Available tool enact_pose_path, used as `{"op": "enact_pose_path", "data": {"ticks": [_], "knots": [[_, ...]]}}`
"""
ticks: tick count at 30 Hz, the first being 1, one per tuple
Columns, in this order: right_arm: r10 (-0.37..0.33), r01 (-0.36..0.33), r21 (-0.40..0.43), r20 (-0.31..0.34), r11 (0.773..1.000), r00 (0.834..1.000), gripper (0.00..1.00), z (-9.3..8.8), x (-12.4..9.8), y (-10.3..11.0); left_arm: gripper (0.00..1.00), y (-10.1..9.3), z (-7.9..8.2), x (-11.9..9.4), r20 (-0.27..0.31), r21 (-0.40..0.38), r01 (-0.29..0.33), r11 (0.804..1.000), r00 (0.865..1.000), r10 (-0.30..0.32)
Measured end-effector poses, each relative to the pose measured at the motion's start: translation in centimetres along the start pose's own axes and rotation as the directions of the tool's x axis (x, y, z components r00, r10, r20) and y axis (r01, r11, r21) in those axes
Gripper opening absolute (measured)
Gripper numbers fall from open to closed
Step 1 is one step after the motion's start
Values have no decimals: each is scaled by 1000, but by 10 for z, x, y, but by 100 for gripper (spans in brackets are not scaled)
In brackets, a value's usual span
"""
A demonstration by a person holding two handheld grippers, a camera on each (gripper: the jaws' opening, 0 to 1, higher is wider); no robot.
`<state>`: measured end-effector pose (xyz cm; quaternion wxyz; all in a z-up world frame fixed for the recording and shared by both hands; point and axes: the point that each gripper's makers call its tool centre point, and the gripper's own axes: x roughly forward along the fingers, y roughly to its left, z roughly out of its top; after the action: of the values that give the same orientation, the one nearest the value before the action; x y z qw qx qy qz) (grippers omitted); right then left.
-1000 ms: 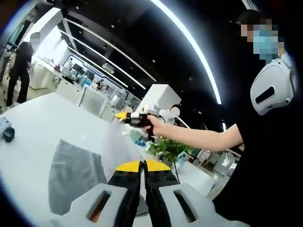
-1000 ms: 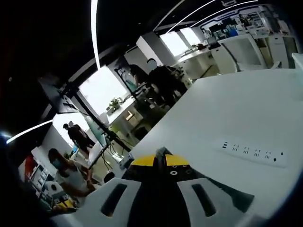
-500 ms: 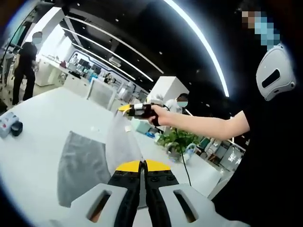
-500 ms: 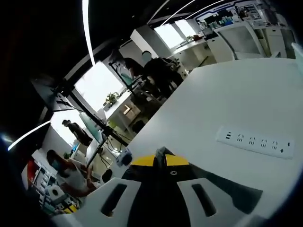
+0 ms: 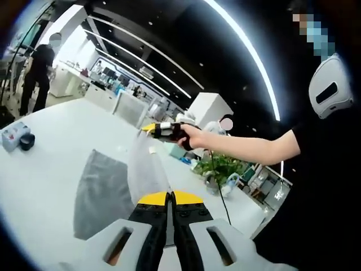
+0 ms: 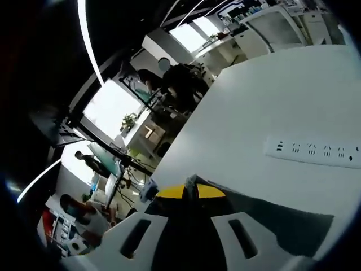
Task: Fold the towel on the table until its edges align and the towel forms a compact rectangular stack.
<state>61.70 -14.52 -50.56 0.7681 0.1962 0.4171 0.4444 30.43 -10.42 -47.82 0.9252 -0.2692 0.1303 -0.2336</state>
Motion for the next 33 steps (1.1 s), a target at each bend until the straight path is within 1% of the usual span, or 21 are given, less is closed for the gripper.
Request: {"op": "enact_pose_path", "data": {"ticks": [3, 6, 7, 9, 11, 14, 18, 23, 28, 33], "knots": [[3, -3, 24, -6, 1000, 1000, 2, -7, 8, 0, 1, 8, -3, -4, 3, -20, -17, 1000, 1000, 17], [2, -2, 45, -9, 999, 1000, 2, -10, 17, -1, 1, 15, -4, -6, 2, -26, -35, 999, 999, 35], [6, -5, 71, -7, 997, 1000, 3, -11, 21, 0, 1, 16, -5, -6, 1, -26, -38, 999, 999, 38], [38, -39, 127, 7, 991, 999, 3, -11, 29, 8, 1, 19, -6, -8, -2, -7, -47, 999, 999, 47], [31, -30, 121, -2, 992, 1000, 3, -13, 36, 9, 1, 27, -12, -9, -25, -7, -63, 998, 998, 63], [10, -7, 102, -26, 995, 1000, 3, -18, 47, 8, 1, 36, -15, -12, -33, -15, -77, 997, 996, 77], [10, -6, 144, -26, 990, 1000, 3, -19, 64, 1, 1, 48, -18, -12, -42, -28, -97, 995, 994, 96], [-15, 21, 149, -46, 989, 999, 3, -30, 81, -8, 1, 65, -25, -11, -62, -45, -130, 991, 990, 127], [-31, 41, 159, -68, 986, 997, 3, -40, 97, -17, 1, 80, -37, -9, -107, -47, -157, 986, 983, 152], [-36, 50, 191, -79, 980, 996, 3, -45, 109, -25, 1, 93, -40, -9, -120, -55, -180, 982, 978, 173]]}}
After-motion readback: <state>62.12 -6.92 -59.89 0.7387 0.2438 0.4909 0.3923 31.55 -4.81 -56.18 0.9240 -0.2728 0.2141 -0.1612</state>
